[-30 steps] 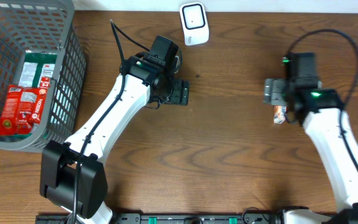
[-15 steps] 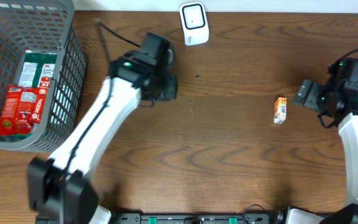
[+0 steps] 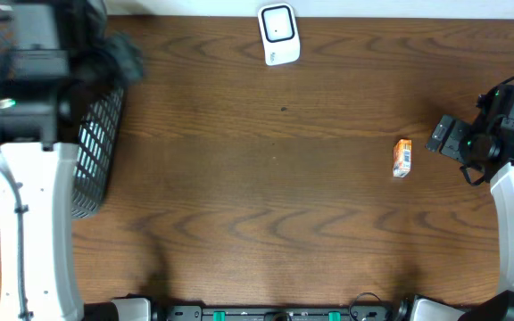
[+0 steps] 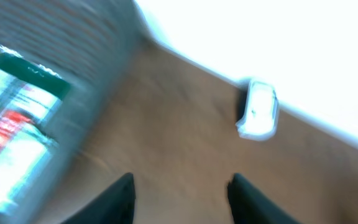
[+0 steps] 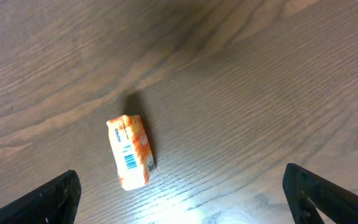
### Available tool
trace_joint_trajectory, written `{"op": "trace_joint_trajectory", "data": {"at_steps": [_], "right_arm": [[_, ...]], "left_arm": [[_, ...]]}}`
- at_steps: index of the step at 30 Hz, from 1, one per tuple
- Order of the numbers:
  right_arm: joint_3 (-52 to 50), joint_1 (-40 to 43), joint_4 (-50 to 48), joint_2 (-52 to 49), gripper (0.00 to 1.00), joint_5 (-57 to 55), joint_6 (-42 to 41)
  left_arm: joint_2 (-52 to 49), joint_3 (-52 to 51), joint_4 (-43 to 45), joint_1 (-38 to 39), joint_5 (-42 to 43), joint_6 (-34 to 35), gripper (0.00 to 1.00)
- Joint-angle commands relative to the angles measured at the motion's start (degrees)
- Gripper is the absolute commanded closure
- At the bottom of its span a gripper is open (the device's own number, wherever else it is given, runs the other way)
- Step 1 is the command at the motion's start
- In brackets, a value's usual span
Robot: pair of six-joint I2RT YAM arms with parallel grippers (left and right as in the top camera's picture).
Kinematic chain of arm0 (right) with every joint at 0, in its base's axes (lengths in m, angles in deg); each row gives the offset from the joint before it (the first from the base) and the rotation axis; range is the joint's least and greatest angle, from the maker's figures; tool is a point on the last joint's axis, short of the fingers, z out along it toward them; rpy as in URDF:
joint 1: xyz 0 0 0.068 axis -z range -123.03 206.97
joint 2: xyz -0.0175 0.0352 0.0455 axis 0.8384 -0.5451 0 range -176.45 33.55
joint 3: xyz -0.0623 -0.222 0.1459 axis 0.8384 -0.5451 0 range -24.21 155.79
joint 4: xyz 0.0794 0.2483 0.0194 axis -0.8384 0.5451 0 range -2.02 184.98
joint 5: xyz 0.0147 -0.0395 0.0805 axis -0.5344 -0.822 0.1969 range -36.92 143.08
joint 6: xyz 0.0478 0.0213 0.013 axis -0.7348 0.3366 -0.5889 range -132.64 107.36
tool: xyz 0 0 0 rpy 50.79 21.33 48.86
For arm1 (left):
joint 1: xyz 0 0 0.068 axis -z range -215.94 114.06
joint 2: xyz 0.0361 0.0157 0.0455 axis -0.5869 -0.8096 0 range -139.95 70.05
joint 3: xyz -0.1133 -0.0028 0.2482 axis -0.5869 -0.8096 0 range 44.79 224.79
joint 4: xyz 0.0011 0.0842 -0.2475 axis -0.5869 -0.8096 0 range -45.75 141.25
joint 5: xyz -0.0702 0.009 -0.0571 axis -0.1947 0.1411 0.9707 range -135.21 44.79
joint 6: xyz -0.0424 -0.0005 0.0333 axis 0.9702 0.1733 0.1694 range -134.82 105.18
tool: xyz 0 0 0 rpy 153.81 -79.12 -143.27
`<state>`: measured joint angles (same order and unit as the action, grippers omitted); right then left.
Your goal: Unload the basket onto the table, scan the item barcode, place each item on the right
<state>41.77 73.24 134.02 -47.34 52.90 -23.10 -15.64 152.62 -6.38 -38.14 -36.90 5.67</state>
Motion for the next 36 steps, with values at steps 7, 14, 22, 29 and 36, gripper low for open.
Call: {"op": "trace_joint_trajectory", "data": {"at_steps": [7, 14, 22, 29, 36], "right_arm": [[0.5, 0.2, 0.1, 0.1, 0.01, 0.3, -0.9], [0.5, 0.2, 0.1, 0.1, 0.01, 0.3, -0.9], [0.5, 0.2, 0.1, 0.1, 0.01, 0.3, -0.9], [0.5, 0.2, 0.1, 0.1, 0.01, 0.3, -0.9], [0.5, 0.2, 0.1, 0.1, 0.01, 0.3, -0.9]], "left_arm": [[-2.1, 1.8, 1.9, -15.5, -23.2, 1.4, 0.35], [-10.2, -0.5, 1.1, -22.5, -22.4, -1.7, 0.30], [-22.8, -0.5, -3.3, -23.1, -21.4, -12.0, 0.26], [-32.0, -0.6, -6.7, -23.1, -18.7, -15.7, 0.25], [-38.2, -0.7, -7.5, -23.1, -17.7, -16.4, 0.25]]}}
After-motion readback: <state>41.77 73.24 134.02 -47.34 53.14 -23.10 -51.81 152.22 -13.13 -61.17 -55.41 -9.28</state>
